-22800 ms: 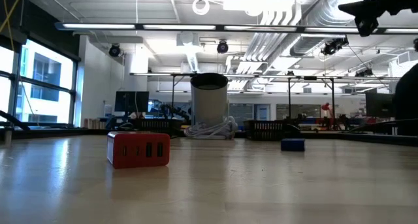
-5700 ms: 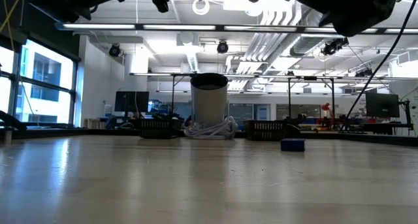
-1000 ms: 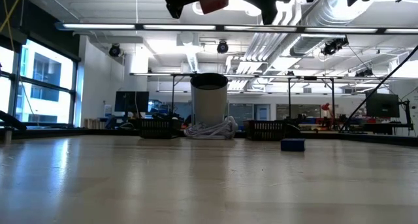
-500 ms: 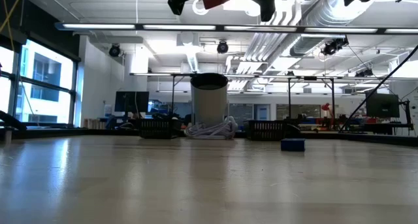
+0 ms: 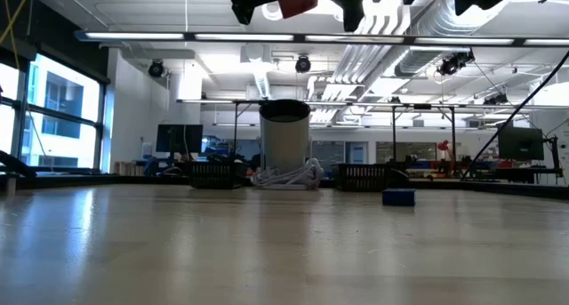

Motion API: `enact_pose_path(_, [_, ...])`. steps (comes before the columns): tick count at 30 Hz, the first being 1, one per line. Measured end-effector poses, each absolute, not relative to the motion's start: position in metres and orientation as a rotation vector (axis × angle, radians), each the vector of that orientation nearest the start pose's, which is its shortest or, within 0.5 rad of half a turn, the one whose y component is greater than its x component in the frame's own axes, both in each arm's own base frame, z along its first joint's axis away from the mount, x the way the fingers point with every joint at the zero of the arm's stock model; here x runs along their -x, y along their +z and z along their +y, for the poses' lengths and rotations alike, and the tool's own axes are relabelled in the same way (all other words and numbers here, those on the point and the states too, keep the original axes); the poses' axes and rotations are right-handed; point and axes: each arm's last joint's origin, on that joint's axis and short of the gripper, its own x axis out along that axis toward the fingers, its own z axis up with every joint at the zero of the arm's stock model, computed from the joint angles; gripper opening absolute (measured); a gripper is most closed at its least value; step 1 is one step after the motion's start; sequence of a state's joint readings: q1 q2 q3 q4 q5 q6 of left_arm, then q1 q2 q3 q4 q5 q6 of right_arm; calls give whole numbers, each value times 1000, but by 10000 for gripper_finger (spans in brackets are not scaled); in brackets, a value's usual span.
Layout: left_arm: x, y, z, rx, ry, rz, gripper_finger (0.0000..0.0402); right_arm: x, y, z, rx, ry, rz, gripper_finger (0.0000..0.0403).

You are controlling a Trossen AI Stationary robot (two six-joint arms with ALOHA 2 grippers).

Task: Pick & Place Office items
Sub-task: Put the red charger adapter into the right black basket

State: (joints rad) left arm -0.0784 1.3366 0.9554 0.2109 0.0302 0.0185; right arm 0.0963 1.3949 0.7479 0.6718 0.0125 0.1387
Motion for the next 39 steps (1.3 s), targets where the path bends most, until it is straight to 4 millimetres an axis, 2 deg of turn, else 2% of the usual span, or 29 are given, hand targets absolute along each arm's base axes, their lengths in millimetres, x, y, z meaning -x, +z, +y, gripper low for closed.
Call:
enact_pose_path(26, [-303,312,-25,-25,-110,141,117,-301,267,28,-181,79,-23,133])
enact_pose_path(39, [-303,314,-25,-20,-130,124,117,-301,268,24,-192,140,-28,133])
